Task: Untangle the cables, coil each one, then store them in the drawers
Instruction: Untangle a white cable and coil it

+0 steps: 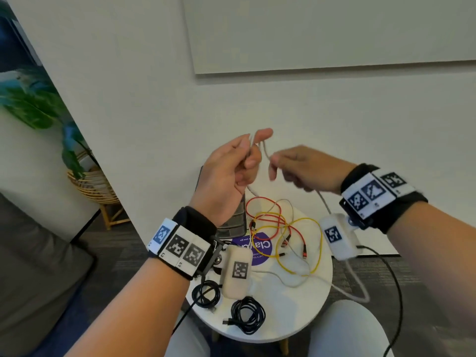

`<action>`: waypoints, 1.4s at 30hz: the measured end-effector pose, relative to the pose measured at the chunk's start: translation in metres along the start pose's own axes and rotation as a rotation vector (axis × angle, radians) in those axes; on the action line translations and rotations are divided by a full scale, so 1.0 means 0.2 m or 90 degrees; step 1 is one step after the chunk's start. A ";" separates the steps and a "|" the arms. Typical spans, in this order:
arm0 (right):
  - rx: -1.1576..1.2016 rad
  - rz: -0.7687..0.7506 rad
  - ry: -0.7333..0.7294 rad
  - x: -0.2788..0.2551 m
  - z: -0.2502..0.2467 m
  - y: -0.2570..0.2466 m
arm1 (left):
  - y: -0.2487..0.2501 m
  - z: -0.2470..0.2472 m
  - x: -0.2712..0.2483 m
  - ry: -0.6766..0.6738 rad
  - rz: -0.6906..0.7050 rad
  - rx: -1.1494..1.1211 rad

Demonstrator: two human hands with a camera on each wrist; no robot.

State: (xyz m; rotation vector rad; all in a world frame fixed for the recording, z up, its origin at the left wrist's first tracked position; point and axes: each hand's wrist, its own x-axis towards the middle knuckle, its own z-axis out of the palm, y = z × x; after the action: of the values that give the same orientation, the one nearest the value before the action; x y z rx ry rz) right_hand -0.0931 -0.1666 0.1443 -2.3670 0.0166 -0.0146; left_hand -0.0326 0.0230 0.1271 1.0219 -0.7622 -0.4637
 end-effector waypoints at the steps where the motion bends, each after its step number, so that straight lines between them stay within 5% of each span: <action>1: -0.016 -0.007 -0.055 -0.02 0.03 -0.02 | 0.00 -0.01 0.00 0.039 0.011 0.011; 5: -0.061 -0.047 -0.223 -0.09 0.08 -0.12 | -0.03 -0.03 0.00 0.149 0.019 0.040; 8: -0.104 -0.087 -0.253 -0.11 0.01 -0.22 | -0.06 -0.04 0.00 0.125 -0.005 0.123; 11: -0.133 -0.151 -0.126 -0.11 -0.13 -0.27 | -0.07 -0.05 -0.01 0.013 -0.020 0.356; 17: -0.100 -0.173 0.145 -0.05 -0.30 -0.15 | 0.01 -0.03 -0.04 -0.050 -0.006 0.255; 23: 0.031 -0.087 0.068 0.00 0.05 0.10 | 0.07 0.01 -0.01 -0.031 0.035 0.056; 28: -0.095 -0.142 -0.034 -0.10 0.22 -0.01 | -0.01 -0.04 0.02 0.076 -0.007 0.190; 31: -0.194 -0.181 -0.076 -0.14 0.13 -0.14 | -0.09 -0.05 0.00 0.038 -0.043 0.329; 34: -0.231 -0.224 0.006 -0.13 -0.02 -0.19 | -0.12 -0.07 -0.03 -0.037 -0.046 0.417; 42: -0.122 -0.231 0.122 -0.05 -0.14 0.00 | -0.02 -0.04 -0.04 -0.102 -0.061 0.171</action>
State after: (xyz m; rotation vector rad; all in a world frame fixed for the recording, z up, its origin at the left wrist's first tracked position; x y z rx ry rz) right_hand -0.1038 -0.1851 0.1642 -2.5190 -0.3319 -0.4309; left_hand -0.0327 0.0320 0.1188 1.2871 -0.9397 -0.5404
